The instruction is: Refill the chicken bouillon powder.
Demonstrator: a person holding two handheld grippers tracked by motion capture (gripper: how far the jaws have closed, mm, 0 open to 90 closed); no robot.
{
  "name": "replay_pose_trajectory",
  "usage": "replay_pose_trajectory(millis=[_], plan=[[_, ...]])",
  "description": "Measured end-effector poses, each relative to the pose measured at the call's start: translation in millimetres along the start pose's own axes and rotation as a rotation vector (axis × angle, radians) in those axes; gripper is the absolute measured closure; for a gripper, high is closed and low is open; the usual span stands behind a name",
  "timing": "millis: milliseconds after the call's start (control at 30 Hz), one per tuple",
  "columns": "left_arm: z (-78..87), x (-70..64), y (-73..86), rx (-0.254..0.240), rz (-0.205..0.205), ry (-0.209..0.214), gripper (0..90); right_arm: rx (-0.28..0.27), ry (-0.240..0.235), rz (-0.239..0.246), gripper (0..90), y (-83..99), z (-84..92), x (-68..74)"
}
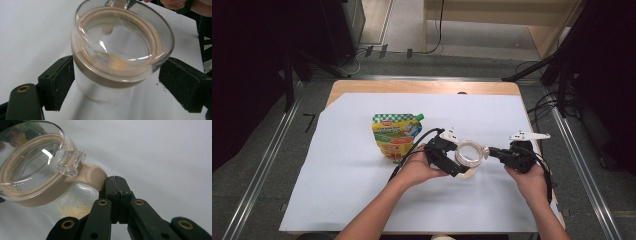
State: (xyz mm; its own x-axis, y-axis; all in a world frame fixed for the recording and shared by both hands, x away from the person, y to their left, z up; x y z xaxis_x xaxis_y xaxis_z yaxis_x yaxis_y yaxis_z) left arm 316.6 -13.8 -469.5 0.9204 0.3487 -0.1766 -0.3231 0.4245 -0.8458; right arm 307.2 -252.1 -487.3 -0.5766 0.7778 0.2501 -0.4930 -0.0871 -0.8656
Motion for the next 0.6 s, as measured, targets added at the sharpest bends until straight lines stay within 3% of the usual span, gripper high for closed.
replay_pose_trajectory(millis=[267,600], plan=[[-6.5,-2.4,-0.4,-0.005,-0.034,-0.019,12.6,0.002,0.005,-0.005,90.0,0.0,-1.3,0.1],[-9.3,-4.0,-4.0,0.007,-0.039,-0.032,11.4,0.011,0.015,-0.005,90.0,2.2,-1.4,1.2]])
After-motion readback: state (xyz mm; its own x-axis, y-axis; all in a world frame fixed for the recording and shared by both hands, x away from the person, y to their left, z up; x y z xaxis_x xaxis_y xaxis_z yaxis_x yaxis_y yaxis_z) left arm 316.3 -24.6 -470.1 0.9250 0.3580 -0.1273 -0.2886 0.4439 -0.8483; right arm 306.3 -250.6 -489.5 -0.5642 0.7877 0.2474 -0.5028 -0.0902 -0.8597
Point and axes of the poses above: each handheld gripper's, and its own axes: z roughly backward along the jaws, y roughly out of its underside, x roughly to its left, the point moved 2 cm from there along -z, roughly forward along the jaws, and after that the axes turned 13 degrees about -x, right-handed, at the moved point
